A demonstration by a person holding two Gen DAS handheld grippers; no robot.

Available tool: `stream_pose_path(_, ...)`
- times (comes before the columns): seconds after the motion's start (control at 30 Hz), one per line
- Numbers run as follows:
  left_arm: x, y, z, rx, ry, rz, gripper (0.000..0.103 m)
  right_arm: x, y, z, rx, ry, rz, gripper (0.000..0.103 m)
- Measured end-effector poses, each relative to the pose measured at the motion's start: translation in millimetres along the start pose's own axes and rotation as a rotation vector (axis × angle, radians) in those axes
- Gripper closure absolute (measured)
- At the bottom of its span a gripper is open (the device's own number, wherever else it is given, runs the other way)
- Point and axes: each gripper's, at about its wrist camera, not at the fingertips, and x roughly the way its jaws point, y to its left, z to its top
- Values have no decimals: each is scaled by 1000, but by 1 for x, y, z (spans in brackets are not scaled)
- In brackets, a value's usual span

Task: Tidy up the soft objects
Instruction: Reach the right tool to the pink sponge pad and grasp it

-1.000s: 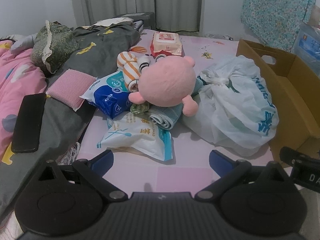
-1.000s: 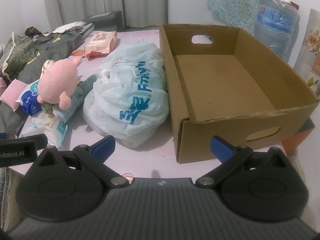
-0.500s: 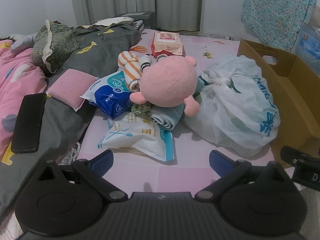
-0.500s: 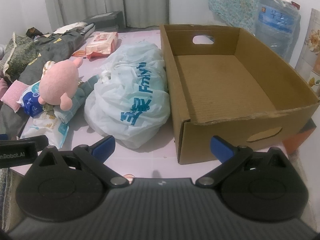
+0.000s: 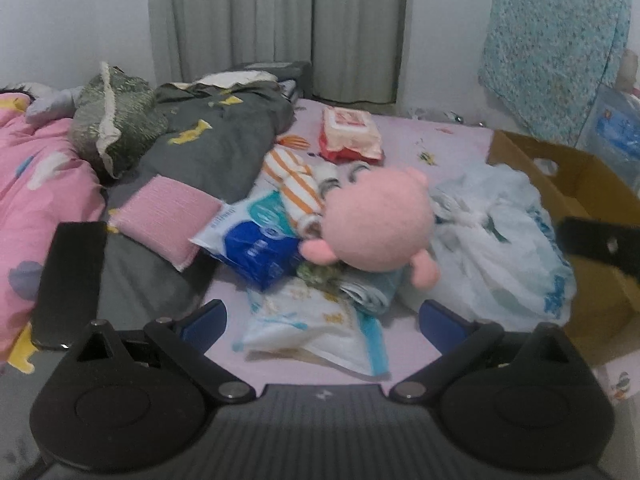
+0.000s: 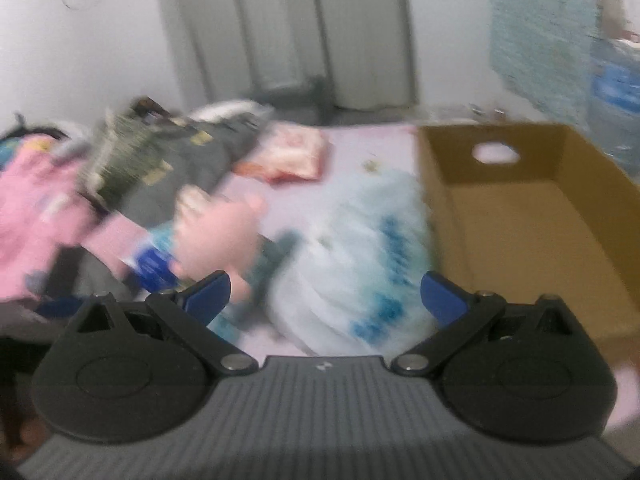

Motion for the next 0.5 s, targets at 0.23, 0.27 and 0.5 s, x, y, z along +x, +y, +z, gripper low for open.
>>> stream_pose_path(0.23, 9, 46, 11, -67, -34, 46, 5, 39, 34, 33, 3, -4, 216, 1)
stream_pose_path(0.27, 11, 52, 13, -79, -36, 59, 8, 47, 44, 40, -11, -2, 249, 1)
stream_pose_path(0.5, 37, 97, 33, -163, -27, 114, 14, 123, 109, 119, -73, 178, 564, 3)
